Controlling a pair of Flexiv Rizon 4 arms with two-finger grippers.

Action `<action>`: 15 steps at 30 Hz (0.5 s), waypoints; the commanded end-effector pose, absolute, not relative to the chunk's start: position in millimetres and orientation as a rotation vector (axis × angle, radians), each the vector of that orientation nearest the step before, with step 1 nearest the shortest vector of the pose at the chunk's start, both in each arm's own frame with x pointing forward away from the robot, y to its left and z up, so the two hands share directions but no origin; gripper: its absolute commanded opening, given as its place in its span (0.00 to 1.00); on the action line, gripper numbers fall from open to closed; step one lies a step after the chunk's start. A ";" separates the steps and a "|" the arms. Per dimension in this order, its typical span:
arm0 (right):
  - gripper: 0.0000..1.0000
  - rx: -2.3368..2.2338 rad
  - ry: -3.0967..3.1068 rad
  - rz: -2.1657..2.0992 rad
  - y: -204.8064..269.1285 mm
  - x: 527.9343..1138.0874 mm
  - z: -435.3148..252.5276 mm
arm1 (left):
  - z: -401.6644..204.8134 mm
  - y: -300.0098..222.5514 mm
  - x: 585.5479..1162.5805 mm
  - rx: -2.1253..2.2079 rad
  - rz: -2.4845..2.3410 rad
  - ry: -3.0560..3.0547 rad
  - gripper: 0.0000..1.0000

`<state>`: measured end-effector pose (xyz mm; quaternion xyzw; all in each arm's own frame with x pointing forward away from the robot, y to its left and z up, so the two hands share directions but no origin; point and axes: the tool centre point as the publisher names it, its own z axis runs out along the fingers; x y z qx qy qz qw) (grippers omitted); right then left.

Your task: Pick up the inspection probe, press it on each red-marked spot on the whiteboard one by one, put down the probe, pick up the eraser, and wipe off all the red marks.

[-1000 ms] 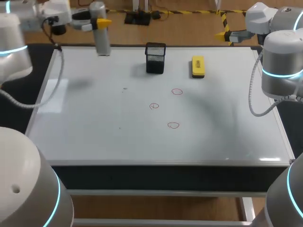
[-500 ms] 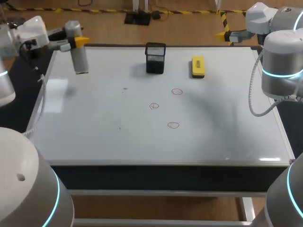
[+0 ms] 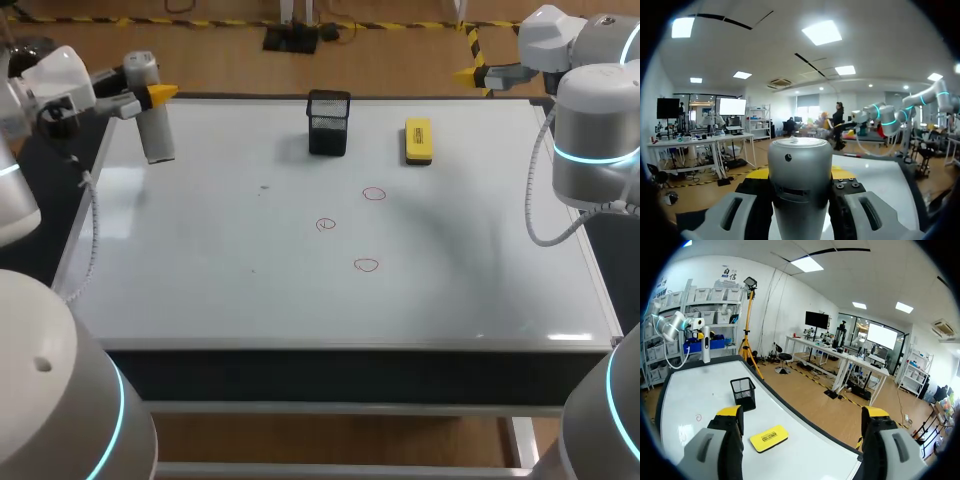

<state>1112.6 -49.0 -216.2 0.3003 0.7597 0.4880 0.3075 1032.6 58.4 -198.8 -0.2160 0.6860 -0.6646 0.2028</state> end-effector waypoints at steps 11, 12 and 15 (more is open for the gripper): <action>1.00 -0.165 2.564 0.962 -32.0 1154.6 -234.9 | -198.0 56.3 1031.0 -0.627 -1.834 1.889 0.00; 1.00 -0.291 2.588 0.907 -29.3 1154.8 -236.7 | -198.0 56.3 1031.0 -0.627 -1.834 1.889 0.00; 1.00 -0.599 2.607 0.760 -21.6 1154.3 -241.1 | -198.0 56.3 1031.0 -0.627 -1.834 1.889 0.00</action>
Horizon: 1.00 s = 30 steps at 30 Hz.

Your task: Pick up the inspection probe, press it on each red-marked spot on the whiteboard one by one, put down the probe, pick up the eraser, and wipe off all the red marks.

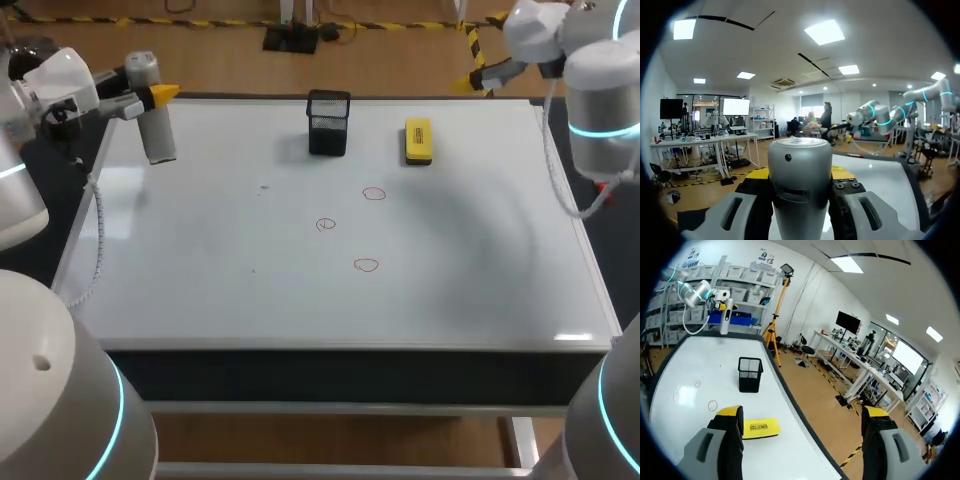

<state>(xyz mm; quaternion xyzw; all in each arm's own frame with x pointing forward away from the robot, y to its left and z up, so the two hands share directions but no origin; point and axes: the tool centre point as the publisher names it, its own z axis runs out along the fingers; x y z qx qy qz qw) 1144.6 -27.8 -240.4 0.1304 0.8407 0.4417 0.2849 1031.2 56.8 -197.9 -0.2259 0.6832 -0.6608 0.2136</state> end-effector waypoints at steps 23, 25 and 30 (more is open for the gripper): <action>1.00 -1.093 2.482 0.407 11.8 1146.9 -256.7 | -198.0 56.3 1031.0 -0.627 -1.834 1.889 0.00; 1.00 -1.093 2.482 0.407 11.8 1146.9 -256.7 | -198.0 56.3 1031.0 -0.627 -1.834 1.889 0.00; 1.00 -1.292 2.441 0.333 16.9 1148.8 -258.5 | -198.0 56.3 1031.0 -0.627 -1.834 1.889 0.00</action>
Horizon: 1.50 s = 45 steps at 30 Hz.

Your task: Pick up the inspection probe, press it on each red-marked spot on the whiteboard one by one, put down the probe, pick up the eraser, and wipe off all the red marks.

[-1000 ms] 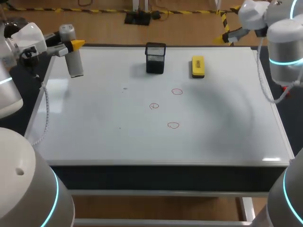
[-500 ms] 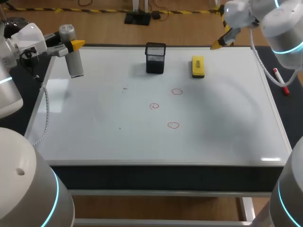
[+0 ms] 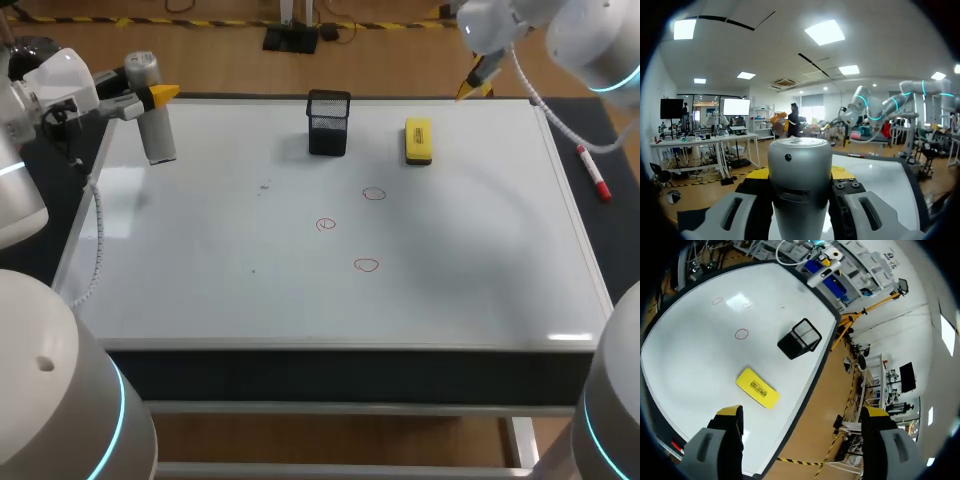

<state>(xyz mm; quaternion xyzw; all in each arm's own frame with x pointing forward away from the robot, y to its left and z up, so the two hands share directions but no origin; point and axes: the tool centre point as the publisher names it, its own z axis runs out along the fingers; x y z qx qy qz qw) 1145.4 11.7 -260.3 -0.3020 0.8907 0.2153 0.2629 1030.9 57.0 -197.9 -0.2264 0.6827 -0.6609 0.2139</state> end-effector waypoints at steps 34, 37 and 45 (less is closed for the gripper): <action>1.00 -2.230 2.068 0.196 38.3 1136.1 -362.7 | -198.0 56.3 1031.0 -0.627 -1.834 1.889 0.00; 1.00 -2.248 2.144 0.171 38.0 1137.0 -370.0 | -198.0 56.3 1031.0 -0.627 -1.834 1.889 0.00; 1.00 -2.227 2.205 0.207 37.2 1133.7 -381.2 | -198.0 56.3 1031.0 -0.627 -1.834 1.889 0.00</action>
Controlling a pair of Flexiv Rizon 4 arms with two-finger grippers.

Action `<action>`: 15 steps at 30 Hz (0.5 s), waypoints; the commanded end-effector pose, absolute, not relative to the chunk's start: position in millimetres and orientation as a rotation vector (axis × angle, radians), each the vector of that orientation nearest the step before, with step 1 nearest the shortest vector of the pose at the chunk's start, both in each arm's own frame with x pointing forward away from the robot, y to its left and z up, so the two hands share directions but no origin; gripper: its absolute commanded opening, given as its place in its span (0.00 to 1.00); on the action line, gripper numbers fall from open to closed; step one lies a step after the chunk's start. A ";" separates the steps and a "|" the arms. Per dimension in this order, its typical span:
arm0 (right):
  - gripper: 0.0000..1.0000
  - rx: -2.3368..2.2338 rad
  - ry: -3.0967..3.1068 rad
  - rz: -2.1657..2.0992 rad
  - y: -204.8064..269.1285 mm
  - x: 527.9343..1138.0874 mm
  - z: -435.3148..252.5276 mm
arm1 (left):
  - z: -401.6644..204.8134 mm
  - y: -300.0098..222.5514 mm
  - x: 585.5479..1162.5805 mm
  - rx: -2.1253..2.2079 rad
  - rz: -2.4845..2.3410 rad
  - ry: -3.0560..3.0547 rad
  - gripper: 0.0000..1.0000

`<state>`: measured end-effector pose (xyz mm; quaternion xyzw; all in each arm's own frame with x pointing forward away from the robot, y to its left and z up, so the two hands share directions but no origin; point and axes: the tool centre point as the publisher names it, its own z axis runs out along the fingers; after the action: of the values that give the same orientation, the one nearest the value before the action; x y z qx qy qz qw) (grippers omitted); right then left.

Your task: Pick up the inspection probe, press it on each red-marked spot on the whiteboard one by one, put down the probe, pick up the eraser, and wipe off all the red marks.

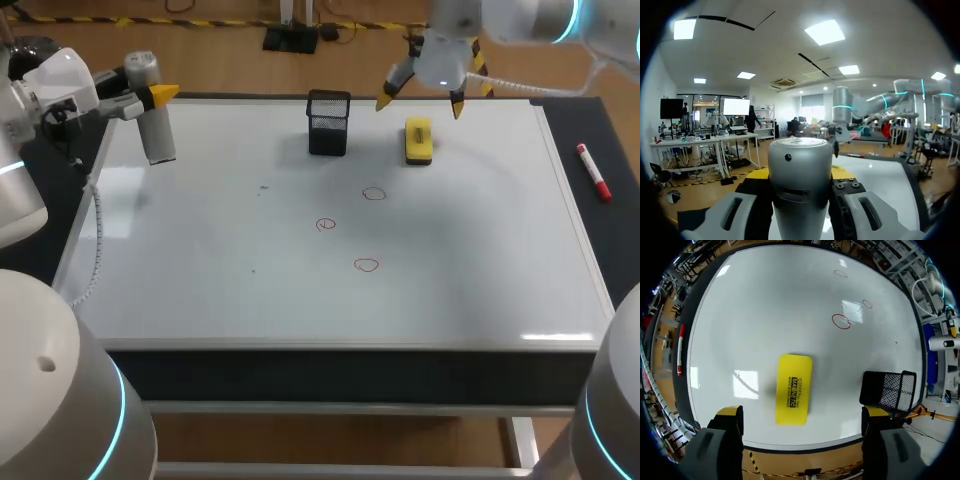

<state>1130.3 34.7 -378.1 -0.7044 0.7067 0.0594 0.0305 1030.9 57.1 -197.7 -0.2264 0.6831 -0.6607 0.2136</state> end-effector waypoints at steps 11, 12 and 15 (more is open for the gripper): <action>1.00 -2.224 2.244 0.215 23.0 1124.8 -402.4 | -198.0 56.3 1031.0 -0.627 -1.834 1.889 0.00; 1.00 -2.225 2.246 0.226 21.4 1122.8 -404.2 | -198.0 56.3 1031.0 -0.627 -1.834 1.889 0.00; 1.00 -2.228 2.251 0.234 20.0 1119.3 -408.6 | -198.0 56.3 1031.0 -0.627 -1.834 1.889 0.00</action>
<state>1118.8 21.8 -405.8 -0.7002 0.7100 0.0727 -0.0166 1030.9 57.1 -197.7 -0.2264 0.6831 -0.6606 0.2136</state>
